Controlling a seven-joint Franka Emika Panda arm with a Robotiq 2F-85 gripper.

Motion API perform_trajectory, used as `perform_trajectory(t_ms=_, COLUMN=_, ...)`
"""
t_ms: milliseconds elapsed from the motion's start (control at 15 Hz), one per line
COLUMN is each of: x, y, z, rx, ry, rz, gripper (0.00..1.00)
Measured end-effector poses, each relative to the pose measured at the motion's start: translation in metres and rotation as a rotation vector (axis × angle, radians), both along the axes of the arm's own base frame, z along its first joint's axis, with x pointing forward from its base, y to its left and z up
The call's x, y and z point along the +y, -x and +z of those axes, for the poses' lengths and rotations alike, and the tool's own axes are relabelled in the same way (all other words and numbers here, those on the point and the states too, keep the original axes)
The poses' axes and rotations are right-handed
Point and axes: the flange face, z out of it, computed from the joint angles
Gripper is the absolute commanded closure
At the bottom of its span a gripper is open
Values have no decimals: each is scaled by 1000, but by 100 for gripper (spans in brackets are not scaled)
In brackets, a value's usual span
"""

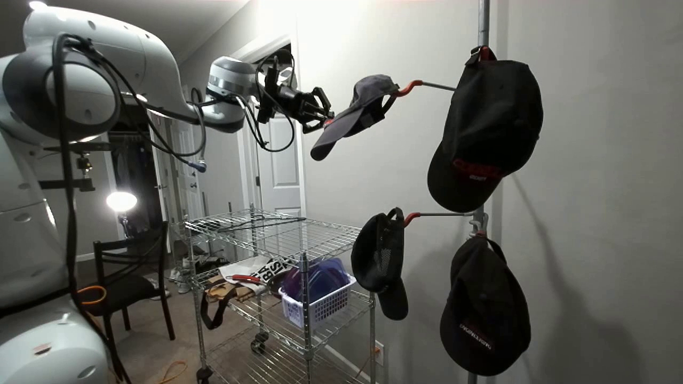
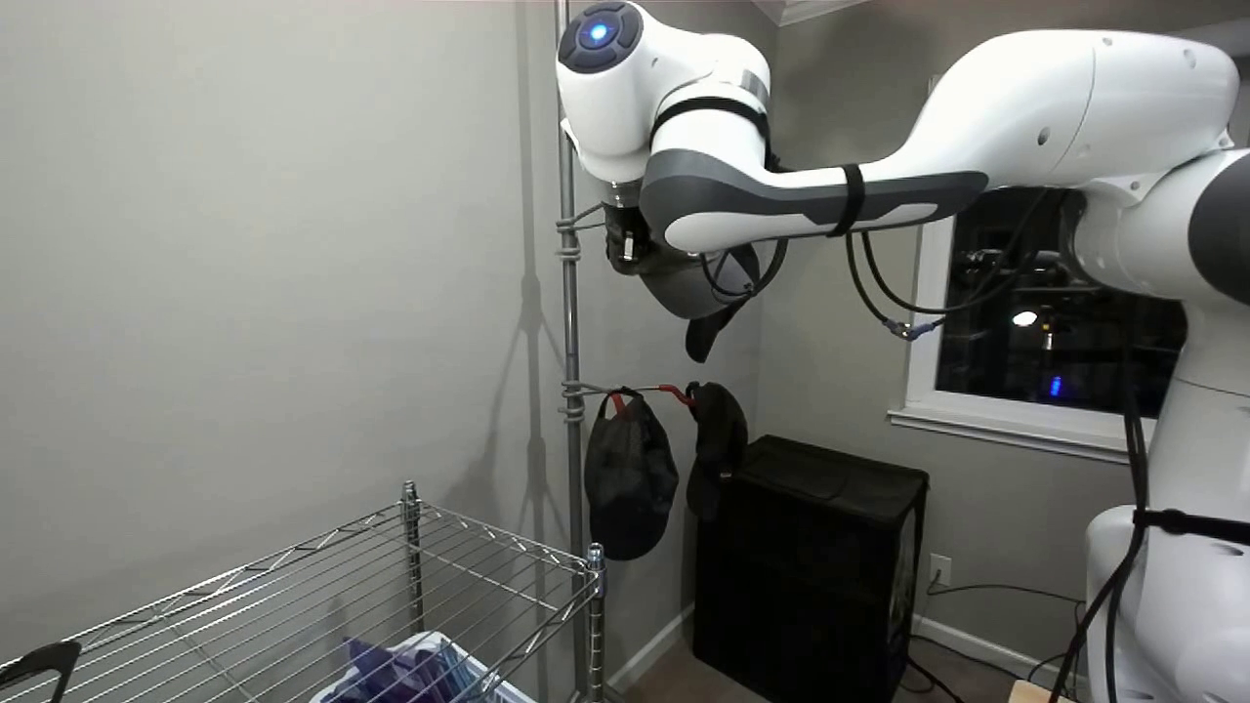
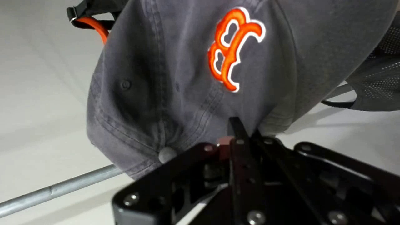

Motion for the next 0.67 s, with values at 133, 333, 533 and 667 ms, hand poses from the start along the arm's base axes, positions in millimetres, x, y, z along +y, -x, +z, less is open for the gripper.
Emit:
perform_trajectory(t_ms=133, x=1, y=2, z=0, rx=6, ry=-7, rz=-2, gripper=72)
perform_trajectory(t_ms=333, x=4, y=5, z=0, rx=16, ry=-27, rz=4, gripper=56)
perform_trajectory(t_ms=533, x=8, y=9, z=1, rx=20, ry=-42, rz=11, gripper=37)
perform_trajectory(t_ms=667, x=11, y=12, z=1, rx=27, ry=-62, rz=22, gripper=24)
